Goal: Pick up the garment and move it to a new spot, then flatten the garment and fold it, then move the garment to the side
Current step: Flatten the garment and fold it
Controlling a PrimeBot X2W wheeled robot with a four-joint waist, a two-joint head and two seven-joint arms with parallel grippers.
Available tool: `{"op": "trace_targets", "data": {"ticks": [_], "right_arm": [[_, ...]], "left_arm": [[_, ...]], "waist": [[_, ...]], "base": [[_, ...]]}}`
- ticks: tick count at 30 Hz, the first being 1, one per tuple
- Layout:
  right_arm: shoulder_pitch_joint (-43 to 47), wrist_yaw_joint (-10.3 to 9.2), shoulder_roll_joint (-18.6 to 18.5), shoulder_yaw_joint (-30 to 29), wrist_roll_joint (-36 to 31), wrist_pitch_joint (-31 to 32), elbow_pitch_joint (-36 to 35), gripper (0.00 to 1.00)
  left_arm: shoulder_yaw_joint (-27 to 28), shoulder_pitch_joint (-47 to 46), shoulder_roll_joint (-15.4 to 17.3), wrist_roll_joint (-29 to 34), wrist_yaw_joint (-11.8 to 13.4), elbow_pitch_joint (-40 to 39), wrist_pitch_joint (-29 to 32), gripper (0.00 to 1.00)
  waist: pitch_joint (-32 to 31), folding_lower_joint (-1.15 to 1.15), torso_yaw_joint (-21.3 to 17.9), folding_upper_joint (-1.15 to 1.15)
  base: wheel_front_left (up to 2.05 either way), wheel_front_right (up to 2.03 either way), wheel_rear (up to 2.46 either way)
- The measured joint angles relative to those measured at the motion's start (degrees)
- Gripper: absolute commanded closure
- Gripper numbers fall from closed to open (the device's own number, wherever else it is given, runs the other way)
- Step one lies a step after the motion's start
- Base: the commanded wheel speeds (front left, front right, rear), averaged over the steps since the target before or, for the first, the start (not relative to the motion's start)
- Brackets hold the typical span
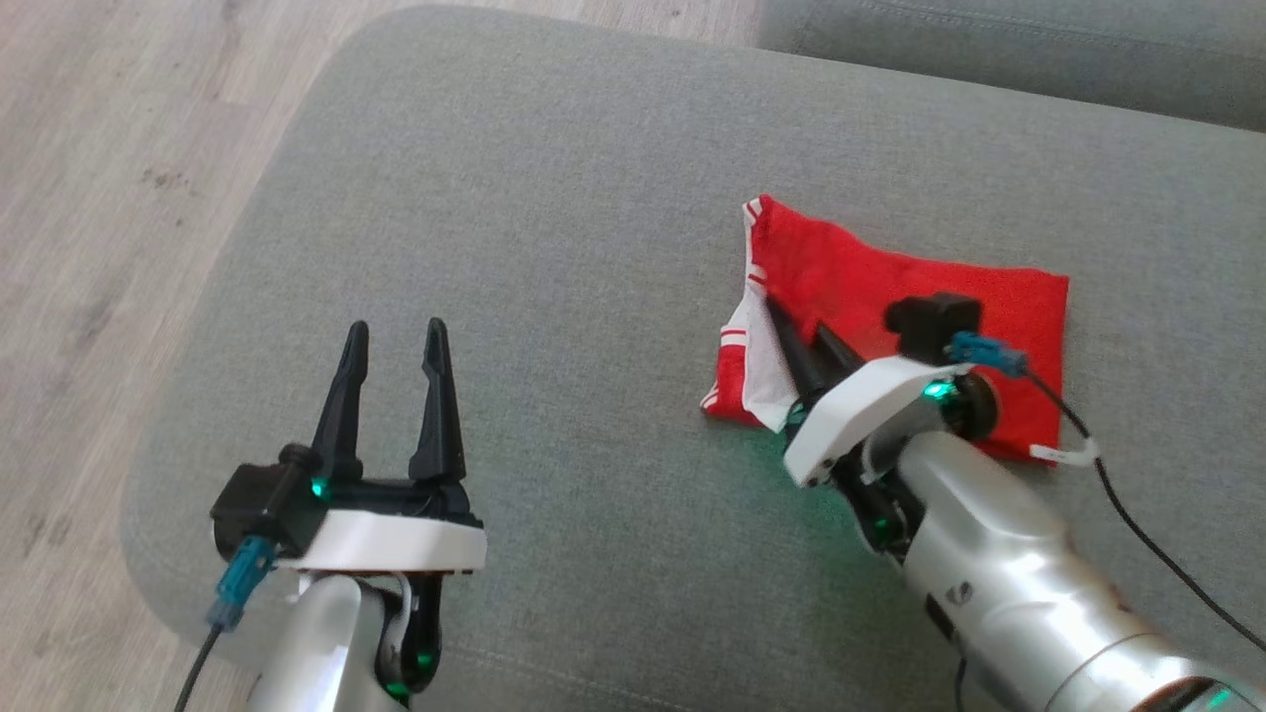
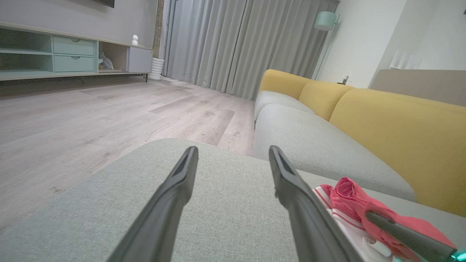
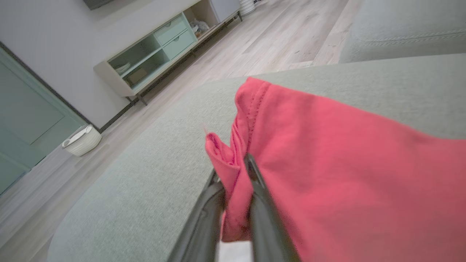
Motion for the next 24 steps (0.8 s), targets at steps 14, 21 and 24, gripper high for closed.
{"op": "trace_targets", "data": {"ticks": [14, 21, 24], "right_arm": [[-3.08, 0.00, 0.01, -9.50, -11.65, -0.60, -6.83, 0.00], [6.61, 0.00, -0.10, -30.82, -32.36, -0.75, -20.65, 0.00], [13.78, 0.00, -0.04, -35.48, -37.21, -0.75, -25.94, 0.00]], "left_arm": [[4.61, 0.03, -0.03, 2.47, -0.54, -1.48, 0.00, 0.00], [5.90, 0.25, -0.03, 3.49, -0.59, -2.52, 0.00, 0.00], [5.98, 0.53, -0.03, 3.65, -0.57, -2.55, 0.00, 0.00]], "waist": [[-1.64, 0.00, -7.50, 0.00], [-2.08, 0.00, -12.88, 0.00], [-2.25, 0.00, -14.77, 0.00]], "base": [[0.00, 0.00, 0.00], [0.00, 0.00, 0.00], [0.00, 0.00, 0.00]]}}
